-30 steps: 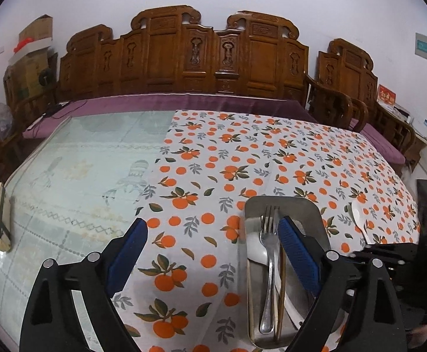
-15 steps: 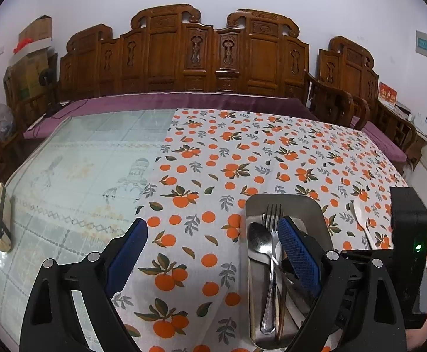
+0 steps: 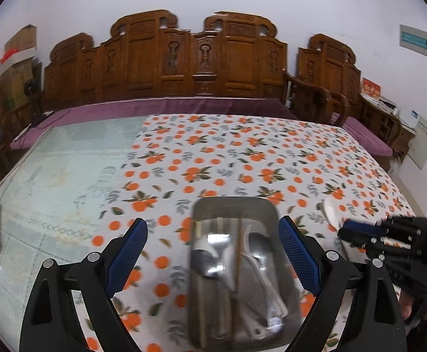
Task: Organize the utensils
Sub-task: 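Lower the silver spoon into the metal tray and open the right gripper, then grasp the white plastic spoon on the cloth with the right gripper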
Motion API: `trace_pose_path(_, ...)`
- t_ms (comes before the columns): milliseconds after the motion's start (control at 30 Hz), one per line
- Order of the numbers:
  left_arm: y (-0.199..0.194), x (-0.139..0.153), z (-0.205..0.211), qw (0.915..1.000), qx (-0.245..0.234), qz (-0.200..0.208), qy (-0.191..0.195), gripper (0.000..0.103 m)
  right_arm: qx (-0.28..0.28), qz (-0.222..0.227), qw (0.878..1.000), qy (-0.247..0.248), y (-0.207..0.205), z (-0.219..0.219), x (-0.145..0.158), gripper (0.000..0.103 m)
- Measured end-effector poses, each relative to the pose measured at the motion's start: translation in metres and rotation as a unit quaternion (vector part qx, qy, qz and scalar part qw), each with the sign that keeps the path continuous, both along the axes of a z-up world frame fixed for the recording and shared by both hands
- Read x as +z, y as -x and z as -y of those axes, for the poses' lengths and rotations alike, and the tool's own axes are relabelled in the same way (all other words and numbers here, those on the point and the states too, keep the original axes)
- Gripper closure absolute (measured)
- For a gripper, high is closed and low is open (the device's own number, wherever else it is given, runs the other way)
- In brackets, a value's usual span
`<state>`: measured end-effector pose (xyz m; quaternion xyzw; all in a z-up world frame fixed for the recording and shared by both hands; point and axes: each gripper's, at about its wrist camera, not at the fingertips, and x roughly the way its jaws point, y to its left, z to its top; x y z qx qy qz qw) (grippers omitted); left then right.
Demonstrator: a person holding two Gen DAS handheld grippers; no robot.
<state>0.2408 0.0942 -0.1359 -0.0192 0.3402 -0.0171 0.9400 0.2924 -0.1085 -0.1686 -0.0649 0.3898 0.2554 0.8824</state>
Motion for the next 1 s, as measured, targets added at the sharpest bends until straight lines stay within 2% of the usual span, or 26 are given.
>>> trace_pose_path(200, -0.002, -0.008, 0.037, 0.9996, -0.026, -0.005, -0.007, 0.016, -0.044, -0.017, 0.999, 0.024, -0.014, 0.047, -0.025, 0.081)
trace_pose_path(333, -0.002, -0.015, 0.055, 0.999, -0.043, -0.014, -0.005, 0.016, -0.057, -0.047, 0.997, 0.038, -0.023, 0.05, -0.054, 0.081)
trace_pose_path(500, 0.002, -0.022, 0.073, 0.998, -0.059, -0.019, -0.012, 0.016, -0.062, -0.069, 0.995, 0.048, -0.025, 0.048, -0.074, 0.081)
trace_pose_path(767, 0.005, -0.026, 0.086, 0.9971, -0.072, -0.024, -0.012, 0.016, -0.061, -0.086, 0.994, 0.042, -0.021, 0.049, -0.078, 0.082)
trace_pose_path(867, 0.006, -0.028, 0.09, 0.9968, -0.075, -0.026, -0.015, 0.016, -0.06, -0.088, 0.994, 0.04, -0.019, 0.05, -0.076, 0.092)
trace_pose_path(1000, 0.006, -0.031, 0.095, 0.9963, -0.078, -0.029, -0.019, 0.016, -0.061, -0.089, 0.994, 0.031, -0.017, 0.056, -0.073, 0.092)
